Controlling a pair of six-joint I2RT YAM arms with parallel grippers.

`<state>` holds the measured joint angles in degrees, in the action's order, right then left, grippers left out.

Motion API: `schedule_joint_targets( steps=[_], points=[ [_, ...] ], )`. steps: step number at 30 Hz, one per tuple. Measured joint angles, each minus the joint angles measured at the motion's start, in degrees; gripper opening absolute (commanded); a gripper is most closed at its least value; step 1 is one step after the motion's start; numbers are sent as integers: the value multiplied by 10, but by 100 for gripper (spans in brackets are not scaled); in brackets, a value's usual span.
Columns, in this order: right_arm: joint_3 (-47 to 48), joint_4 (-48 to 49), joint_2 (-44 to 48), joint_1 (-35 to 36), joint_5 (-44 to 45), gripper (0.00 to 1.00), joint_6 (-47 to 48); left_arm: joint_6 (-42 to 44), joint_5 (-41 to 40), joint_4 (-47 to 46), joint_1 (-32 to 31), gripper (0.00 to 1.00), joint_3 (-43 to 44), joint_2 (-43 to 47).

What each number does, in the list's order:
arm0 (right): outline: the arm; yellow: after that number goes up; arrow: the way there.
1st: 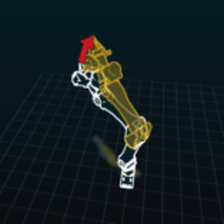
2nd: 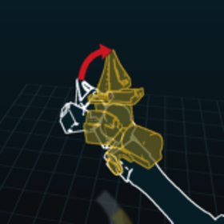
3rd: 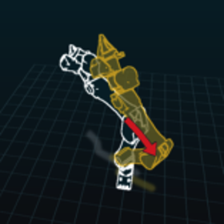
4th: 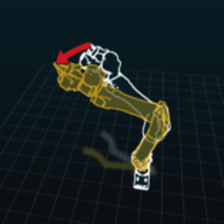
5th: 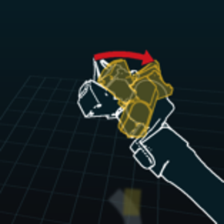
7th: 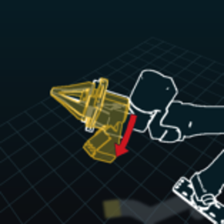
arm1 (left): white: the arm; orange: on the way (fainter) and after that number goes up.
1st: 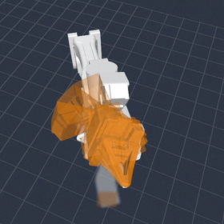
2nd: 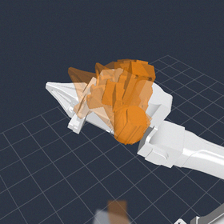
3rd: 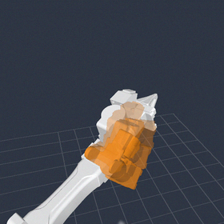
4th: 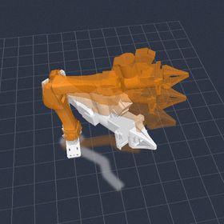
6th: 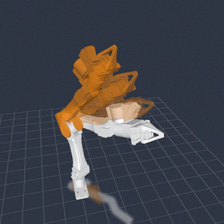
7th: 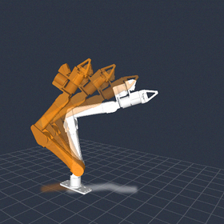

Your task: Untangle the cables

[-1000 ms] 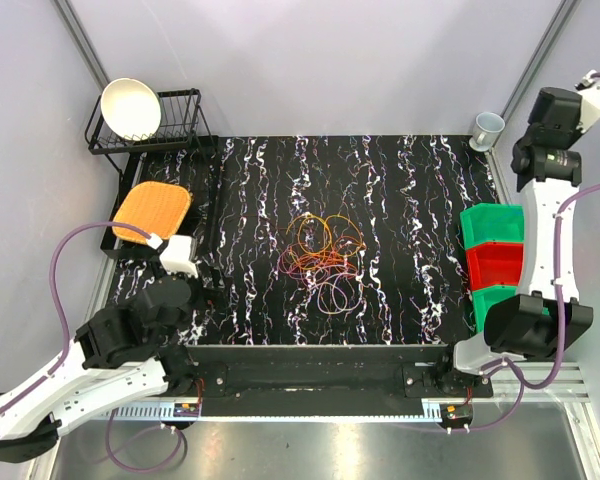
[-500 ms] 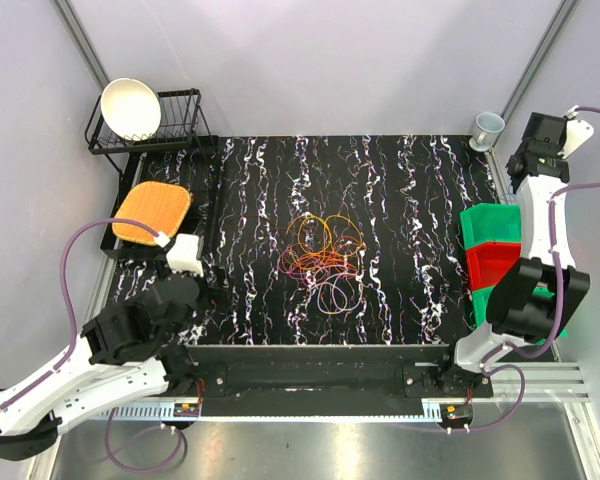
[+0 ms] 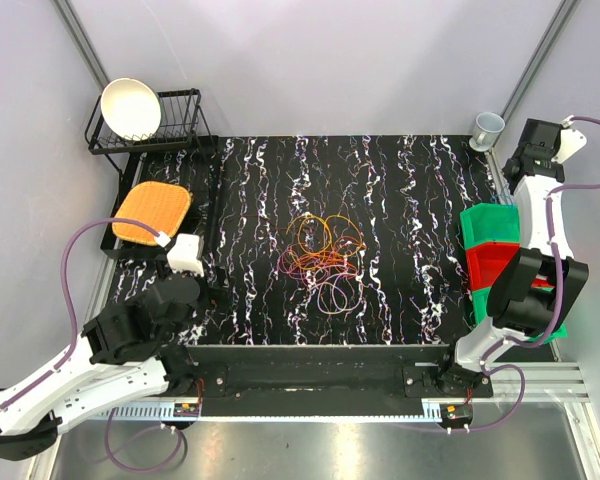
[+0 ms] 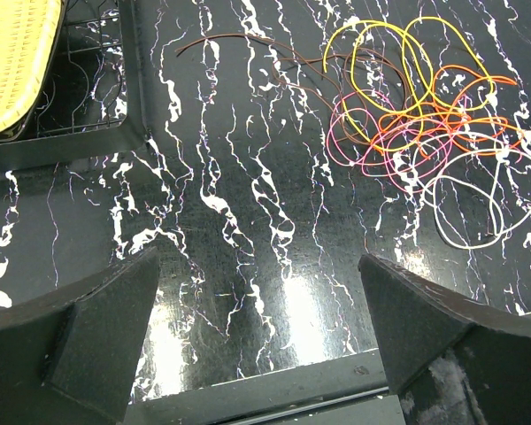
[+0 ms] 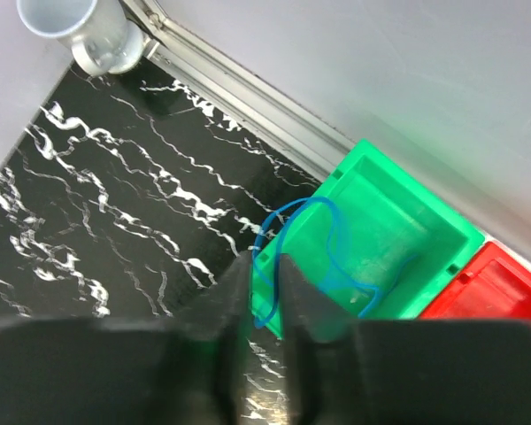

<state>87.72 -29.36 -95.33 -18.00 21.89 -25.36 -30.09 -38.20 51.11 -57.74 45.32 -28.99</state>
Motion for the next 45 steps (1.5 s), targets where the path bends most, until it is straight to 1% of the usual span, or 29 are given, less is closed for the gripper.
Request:
schedule_joint_targets(
  steps=[2,4,5,8,11,18,21,23,25,27,28,30,33,38,41,45],
  points=[
    [0,1,0,0,0,52,-3,0,0,0,0,99,0,0],
    [-2,2,0,0,-1,57,-4,0,0,0,0,99,0,0],
    [-5,5,2,0,-1,62,-3,0,0,0,0,99,0,0],
    [-19,6,16,0,-4,70,-4,0,0,0,0,99,0,0],
    [-33,6,41,-1,-20,72,-7,0,0,0,0,99,0,0],
    [-74,14,119,8,-141,73,-32,-6,0,-3,0,99,0,-18],
    [-91,13,127,54,-164,75,-37,-13,4,-27,0,99,-2,-46],
    [-99,9,125,119,-169,75,-37,-16,10,-66,0,99,-12,-68],
    [-99,7,119,191,-186,75,-38,-18,22,-112,0,99,-24,-104],
    [-100,7,110,241,-219,75,-40,-18,35,-160,0,99,-28,-150],
    [-100,5,106,254,-235,75,-43,-18,42,-188,0,99,-28,-182],
    [-102,2,102,260,-258,76,-47,-17,54,-246,0,99,-28,-245],
    [-113,-5,103,262,-270,78,-56,-16,68,-301,0,99,-20,-341],
    [-177,-17,145,264,-271,80,-63,-10,92,-358,0,99,37,-487],
    [-222,-31,187,264,-278,82,-63,-3,106,-383,0,99,73,-542],
    [-250,-36,212,264,-293,82,-60,-1,132,-415,0,99,99,-589]
  ],
)
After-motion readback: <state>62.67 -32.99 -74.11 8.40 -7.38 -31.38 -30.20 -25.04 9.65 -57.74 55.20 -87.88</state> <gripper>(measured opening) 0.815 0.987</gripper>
